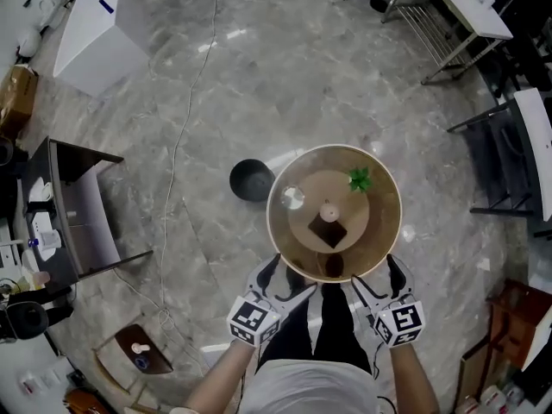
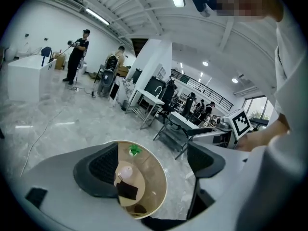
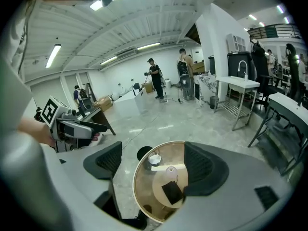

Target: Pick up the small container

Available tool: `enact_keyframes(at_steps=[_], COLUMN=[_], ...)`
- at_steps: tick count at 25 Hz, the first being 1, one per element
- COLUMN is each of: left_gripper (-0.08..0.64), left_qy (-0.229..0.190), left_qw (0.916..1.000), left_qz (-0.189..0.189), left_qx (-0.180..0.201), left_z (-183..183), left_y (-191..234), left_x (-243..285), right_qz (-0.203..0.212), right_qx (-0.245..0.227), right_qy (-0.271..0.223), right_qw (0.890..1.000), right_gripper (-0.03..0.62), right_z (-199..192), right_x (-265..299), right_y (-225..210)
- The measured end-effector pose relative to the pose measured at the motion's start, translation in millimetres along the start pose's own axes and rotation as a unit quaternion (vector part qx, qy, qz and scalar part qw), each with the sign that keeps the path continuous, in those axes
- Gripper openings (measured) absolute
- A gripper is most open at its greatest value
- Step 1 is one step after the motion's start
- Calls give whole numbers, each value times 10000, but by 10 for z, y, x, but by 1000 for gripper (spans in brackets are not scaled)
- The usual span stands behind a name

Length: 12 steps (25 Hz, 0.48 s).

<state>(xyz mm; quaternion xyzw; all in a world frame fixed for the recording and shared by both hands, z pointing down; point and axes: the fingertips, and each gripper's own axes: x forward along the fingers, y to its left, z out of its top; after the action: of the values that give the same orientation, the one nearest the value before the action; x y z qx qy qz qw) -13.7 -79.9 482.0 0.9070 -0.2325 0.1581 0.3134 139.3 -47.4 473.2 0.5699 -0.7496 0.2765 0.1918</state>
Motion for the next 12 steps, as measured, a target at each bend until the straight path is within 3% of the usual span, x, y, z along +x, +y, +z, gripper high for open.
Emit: enact_keyframes(at_steps=[12], left_gripper=[457], left_qy=[217], left_qw=[9990], left_qz=[262], left_qx=[-298], left_z=[-545], left_y=[459], left_x=[699], right_qz=[477], right_qx=[-73], right_qy=[399], right_qw=[9980], right_gripper=[417], right_z=[-561], right_x=[858], right_y=[-311])
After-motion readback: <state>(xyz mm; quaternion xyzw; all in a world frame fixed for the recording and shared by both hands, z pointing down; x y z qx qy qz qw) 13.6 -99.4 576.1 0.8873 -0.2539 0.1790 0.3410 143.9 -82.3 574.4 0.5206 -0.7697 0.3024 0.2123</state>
